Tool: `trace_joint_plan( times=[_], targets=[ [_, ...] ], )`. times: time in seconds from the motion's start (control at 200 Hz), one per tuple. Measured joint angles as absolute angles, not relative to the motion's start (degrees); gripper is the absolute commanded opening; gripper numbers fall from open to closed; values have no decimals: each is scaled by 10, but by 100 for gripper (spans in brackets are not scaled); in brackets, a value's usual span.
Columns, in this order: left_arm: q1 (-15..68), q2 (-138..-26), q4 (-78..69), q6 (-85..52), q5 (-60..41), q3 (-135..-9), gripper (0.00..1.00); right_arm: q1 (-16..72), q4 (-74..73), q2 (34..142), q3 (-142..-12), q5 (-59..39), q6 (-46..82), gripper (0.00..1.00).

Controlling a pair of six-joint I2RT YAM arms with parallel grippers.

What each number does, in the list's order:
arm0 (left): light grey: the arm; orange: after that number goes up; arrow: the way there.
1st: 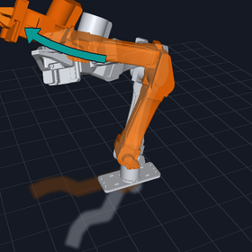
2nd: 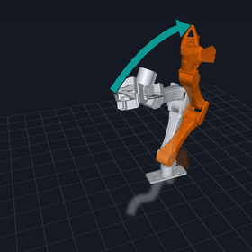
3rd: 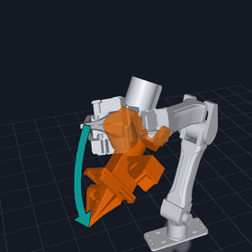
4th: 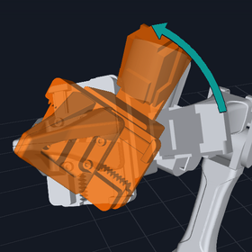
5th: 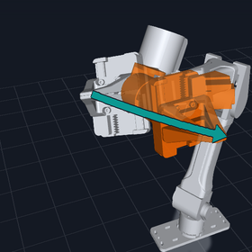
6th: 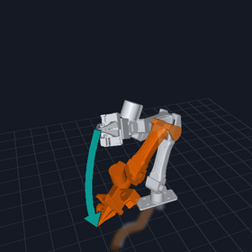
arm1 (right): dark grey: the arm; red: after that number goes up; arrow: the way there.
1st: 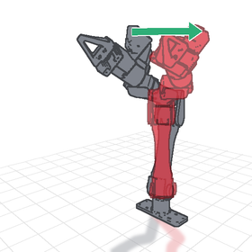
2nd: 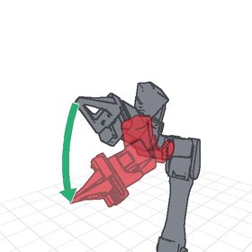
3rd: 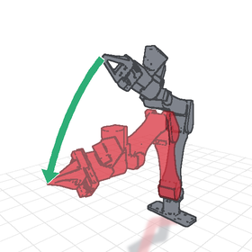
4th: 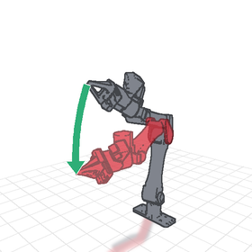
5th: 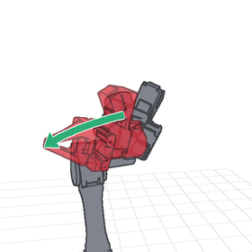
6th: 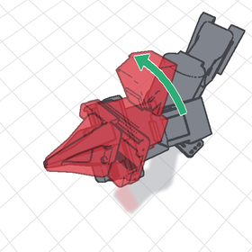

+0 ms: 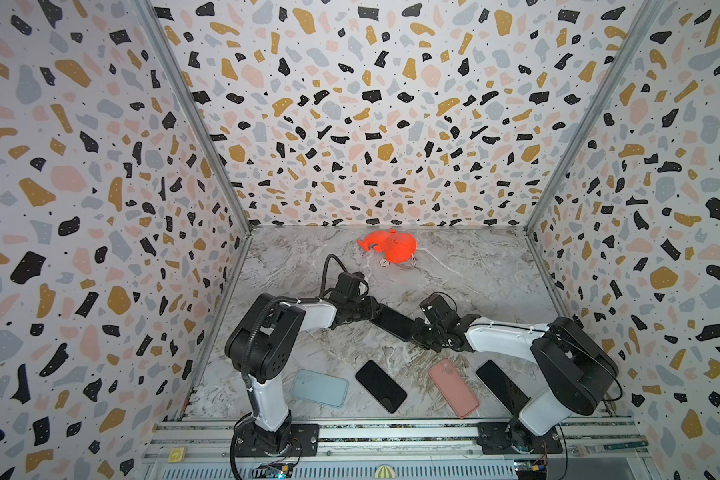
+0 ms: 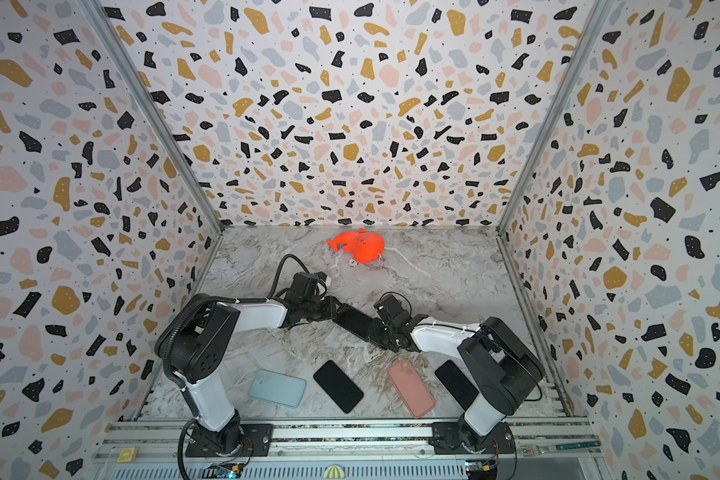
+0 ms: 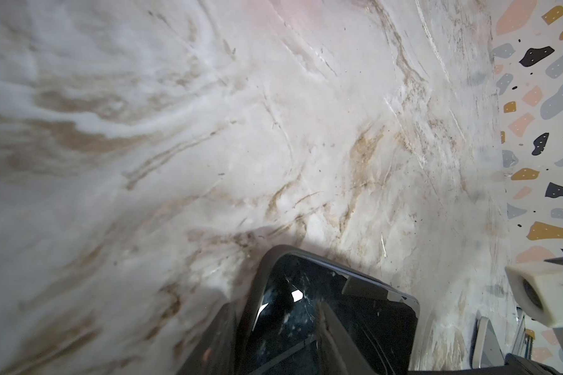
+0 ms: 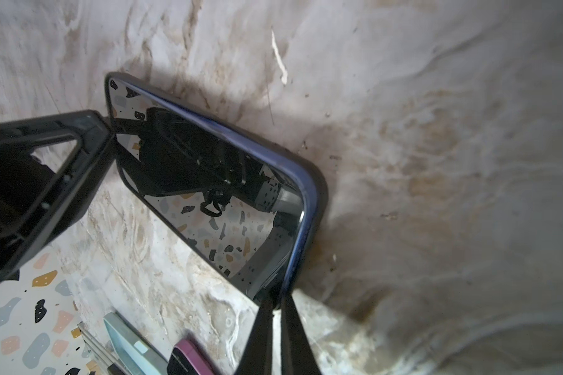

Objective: Put the phone into the phone case

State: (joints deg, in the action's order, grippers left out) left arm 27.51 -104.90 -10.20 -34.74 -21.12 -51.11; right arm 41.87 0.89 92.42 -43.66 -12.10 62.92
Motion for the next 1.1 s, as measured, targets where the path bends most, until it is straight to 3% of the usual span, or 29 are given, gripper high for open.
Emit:
trace_joint_plan(
  times=[0.29,0.441,0.591,0.821,1.101],
  targets=[
    [274,-1049,-107,-347,-207,-509,42,420,4,927,-437,-121,630,7],
    [272,-1049,-105,-346,-208,-510,49,425,16,923,-444,-110,617,16],
    [264,-1030,-67,-336,-205,-510,57,432,48,894,-450,-70,570,17],
    [253,-995,-6,-332,-179,-505,58,399,65,866,-488,-61,448,18],
    [275,-943,10,-342,-176,-461,61,356,57,933,-538,-84,316,42]
  ],
)
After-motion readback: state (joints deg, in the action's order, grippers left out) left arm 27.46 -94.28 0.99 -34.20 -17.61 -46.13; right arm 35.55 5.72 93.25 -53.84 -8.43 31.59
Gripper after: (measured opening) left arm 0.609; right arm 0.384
